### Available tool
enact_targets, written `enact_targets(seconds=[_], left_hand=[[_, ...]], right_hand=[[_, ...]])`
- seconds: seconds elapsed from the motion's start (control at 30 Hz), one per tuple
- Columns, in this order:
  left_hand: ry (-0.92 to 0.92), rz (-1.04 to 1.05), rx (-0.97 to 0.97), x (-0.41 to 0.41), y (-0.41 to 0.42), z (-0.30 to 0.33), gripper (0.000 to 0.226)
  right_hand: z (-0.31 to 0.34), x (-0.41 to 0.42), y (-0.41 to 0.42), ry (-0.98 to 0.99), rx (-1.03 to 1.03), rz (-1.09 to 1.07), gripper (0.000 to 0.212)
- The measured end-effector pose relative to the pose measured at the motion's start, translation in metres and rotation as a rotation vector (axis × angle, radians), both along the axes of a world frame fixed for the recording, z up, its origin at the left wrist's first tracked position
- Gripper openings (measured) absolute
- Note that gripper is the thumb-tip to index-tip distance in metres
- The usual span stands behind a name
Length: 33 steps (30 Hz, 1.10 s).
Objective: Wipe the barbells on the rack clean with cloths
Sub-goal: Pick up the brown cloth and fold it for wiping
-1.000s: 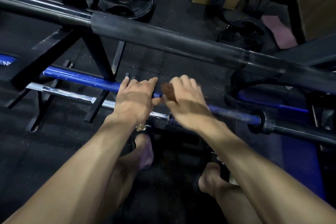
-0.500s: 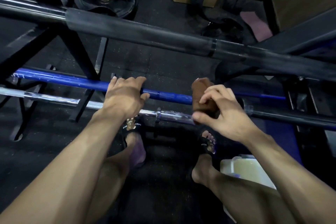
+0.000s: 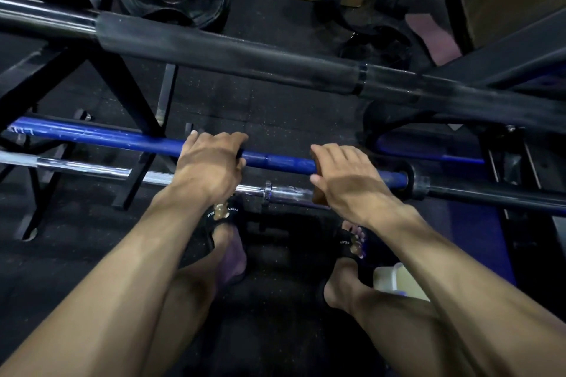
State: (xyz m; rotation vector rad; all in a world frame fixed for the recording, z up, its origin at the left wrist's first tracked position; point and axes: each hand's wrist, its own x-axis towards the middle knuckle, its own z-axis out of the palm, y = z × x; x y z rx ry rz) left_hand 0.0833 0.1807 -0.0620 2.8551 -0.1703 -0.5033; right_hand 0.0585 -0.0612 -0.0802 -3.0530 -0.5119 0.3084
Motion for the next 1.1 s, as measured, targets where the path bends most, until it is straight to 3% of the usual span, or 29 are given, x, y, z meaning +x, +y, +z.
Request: enact_targets(seconds=[0.17, 0.37, 0.6, 0.73, 0.83, 0.9, 1.0, 1.1], left_hand=[[-0.001, -0.004, 0.0, 0.001, -0.003, 0.0, 0.048], [0.005, 0.013, 0.034, -0.001, -0.009, 0.003, 0.039], [0.006, 0.024, 0.047, -0.003, -0.016, 0.004, 0.04], [0.003, 0.028, 0.058, -0.005, -0.014, 0.005, 0.04], [0.026, 0.01, 0.065, -0.002, -0.02, 0.008, 0.045], [0.038, -0.039, 0.018, 0.0, -0.029, 0.009, 0.048], [0.024, -0.111, -0.173, -0.002, -0.048, 0.012, 0.044], [-0.033, -0.11, -0.373, -0.004, -0.069, 0.021, 0.041]], right_hand=[[-0.014, 0.003, 0.034, -0.166, 0.04, 0.097, 0.054], [-0.014, -0.005, -0.003, -0.108, 0.174, 0.043, 0.076], [0.008, -0.019, -0.059, 0.113, -0.109, -0.25, 0.086], [0.016, -0.019, -0.066, 0.134, -0.12, -0.242, 0.085], [0.017, -0.021, -0.062, 0.124, 0.064, -0.272, 0.078], [0.021, -0.024, -0.06, 0.082, 0.311, -0.385, 0.071], [0.036, -0.032, -0.054, 0.079, 0.818, -0.6, 0.057], [0.042, -0.043, -0.046, 0.135, 0.973, -0.56, 0.052]])
